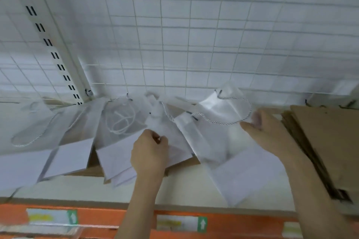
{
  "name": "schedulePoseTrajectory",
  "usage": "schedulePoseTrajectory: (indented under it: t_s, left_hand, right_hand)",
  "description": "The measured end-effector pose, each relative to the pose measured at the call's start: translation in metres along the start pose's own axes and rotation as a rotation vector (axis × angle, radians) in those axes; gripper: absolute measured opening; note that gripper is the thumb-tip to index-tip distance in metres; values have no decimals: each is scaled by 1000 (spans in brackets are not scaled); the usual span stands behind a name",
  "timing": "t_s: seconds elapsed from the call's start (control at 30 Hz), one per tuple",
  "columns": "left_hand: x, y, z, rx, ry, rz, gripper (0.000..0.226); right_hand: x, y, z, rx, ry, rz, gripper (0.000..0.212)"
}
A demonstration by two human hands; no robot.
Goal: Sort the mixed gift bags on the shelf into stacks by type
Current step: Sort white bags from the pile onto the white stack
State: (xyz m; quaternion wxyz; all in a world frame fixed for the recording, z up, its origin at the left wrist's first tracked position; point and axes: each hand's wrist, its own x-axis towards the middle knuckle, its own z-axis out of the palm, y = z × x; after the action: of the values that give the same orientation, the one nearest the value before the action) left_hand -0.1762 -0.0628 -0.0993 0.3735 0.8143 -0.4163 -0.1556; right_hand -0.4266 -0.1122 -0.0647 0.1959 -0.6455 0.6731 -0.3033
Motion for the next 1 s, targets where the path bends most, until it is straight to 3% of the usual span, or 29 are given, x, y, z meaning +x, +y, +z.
schedulePoseTrajectory:
  t_s: [0.1, 0.23, 0.47, 0.57, 0.7, 0.9, 1.0]
  left_hand:
    - [-10, 6, -3, -239, 88, 171, 14]
    - [-21, 13, -16, -501, 26, 189, 2]
    - [-17, 22, -38, -622, 202, 241, 49]
    - [-7, 24, -49, -619, 229, 207, 58]
    - [-7, 27, -35, -576, 154, 172, 48]
    - [-14, 31, -17, -509, 8, 142, 37]
    - [-12, 27, -18, -513, -17, 79, 41]
  right_hand:
    - [-23, 3, -8, -45, -26, -13, 32]
    - [-40, -5, -17, -114, -15, -17, 40]
    - [-47, -2, -50, -23, 126, -16, 33]
    - [-48, 12, -74, 11, 211, 72, 35]
    - [-43, 34, -83, 21, 236, 159, 34]
    - [-30, 55, -54, -86, 131, 231, 54]
    - [-23, 56, -38, -190, 90, 225, 51]
